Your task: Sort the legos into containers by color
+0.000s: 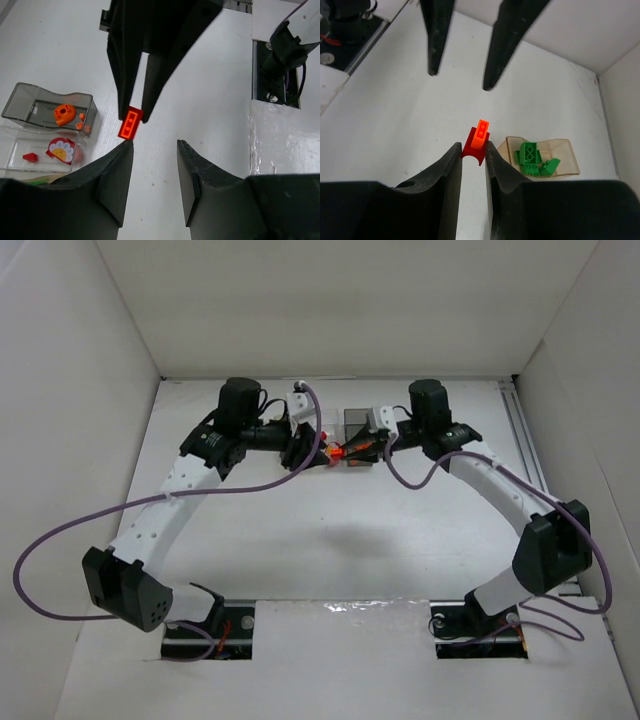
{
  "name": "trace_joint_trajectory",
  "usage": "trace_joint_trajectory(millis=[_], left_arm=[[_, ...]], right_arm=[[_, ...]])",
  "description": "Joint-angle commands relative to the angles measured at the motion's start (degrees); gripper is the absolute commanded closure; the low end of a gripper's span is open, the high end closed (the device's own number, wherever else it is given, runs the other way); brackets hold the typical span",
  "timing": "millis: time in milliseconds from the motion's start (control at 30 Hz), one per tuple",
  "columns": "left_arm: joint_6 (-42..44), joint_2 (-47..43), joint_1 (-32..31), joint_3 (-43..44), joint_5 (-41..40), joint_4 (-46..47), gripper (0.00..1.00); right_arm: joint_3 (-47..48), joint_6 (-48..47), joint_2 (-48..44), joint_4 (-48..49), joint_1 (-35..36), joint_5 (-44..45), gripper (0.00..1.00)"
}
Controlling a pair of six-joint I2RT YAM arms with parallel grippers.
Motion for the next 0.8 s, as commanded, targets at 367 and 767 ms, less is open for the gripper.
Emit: trace_joint_trajectory(millis=[367, 767], left_arm=[[3.9, 2.4, -2.4, 0.6, -5.3, 0.7, 0.57], [8.3, 4.8, -3.6, 1.3, -5.9, -2.4, 0.58]], right_arm=[[4.9, -20.8, -2.3, -20.0, 2.0, 4.8, 1.00], [6.5, -21.3, -2.3, -20.5, 3.1, 4.2, 1.00]])
